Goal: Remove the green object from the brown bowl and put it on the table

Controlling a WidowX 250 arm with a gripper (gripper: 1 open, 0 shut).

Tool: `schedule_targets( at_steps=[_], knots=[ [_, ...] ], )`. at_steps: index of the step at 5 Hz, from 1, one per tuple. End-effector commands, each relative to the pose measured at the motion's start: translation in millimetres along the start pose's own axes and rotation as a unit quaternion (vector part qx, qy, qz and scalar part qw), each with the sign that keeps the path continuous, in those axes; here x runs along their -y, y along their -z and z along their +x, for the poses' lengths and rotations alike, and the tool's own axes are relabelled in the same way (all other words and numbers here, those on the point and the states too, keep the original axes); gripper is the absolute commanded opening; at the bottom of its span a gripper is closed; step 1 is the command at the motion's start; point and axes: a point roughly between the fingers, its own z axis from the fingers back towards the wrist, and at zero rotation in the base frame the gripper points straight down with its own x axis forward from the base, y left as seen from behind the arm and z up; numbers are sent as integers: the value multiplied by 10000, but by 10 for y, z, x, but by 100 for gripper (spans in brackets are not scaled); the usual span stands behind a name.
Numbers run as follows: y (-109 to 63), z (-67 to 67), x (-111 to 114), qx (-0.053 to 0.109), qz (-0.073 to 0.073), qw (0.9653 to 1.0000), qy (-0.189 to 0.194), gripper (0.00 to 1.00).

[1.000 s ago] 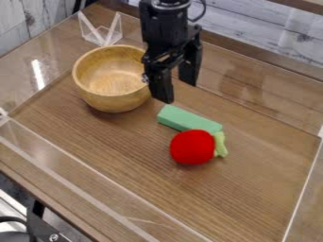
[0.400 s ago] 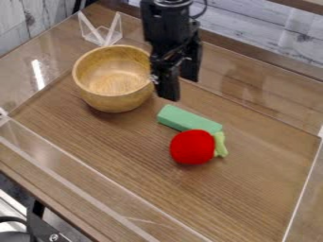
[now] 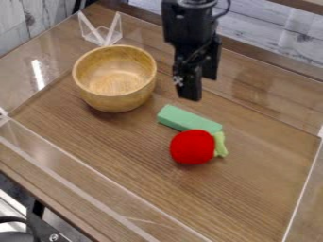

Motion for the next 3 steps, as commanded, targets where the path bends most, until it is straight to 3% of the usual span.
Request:
schedule_targets(
  at_steps=[1,2,3],
  knots=[
    [-239,28,81,-70,-259,9996,72,100],
    [-310,75,70,-91,-240,9996,115,100],
    [-201,149,72,-90,-266,9995,-176,100]
  ],
)
